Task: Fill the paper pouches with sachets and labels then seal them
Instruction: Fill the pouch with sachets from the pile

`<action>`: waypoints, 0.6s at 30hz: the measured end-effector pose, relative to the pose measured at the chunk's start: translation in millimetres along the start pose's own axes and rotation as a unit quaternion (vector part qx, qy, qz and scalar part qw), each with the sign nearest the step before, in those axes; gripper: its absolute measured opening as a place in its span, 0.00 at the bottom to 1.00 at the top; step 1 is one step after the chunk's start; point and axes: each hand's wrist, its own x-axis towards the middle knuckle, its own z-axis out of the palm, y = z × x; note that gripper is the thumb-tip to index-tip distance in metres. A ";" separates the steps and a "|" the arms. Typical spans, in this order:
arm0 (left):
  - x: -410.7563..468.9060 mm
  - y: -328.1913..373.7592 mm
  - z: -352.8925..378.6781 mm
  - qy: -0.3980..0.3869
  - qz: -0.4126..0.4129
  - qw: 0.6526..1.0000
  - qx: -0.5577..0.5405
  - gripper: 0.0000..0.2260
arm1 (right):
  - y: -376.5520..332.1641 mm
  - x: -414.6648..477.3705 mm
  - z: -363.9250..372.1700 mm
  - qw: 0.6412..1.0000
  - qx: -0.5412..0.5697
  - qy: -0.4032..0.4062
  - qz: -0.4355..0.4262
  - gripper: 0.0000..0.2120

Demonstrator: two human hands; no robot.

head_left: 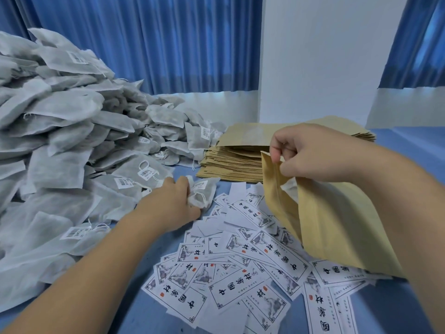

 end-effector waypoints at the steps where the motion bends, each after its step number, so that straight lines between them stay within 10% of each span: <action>1: -0.1 1.7 0.4 0.014 0.007 1.000 0.003 0.14 | 0.2 0.0 0.2 1.000 0.000 -0.001 0.001 0.09; 18: 9.9 17.9 10.8 0.020 -0.024 0.997 -0.076 0.22 | 1.4 1.8 1.8 1.000 -0.007 -0.001 0.000 0.08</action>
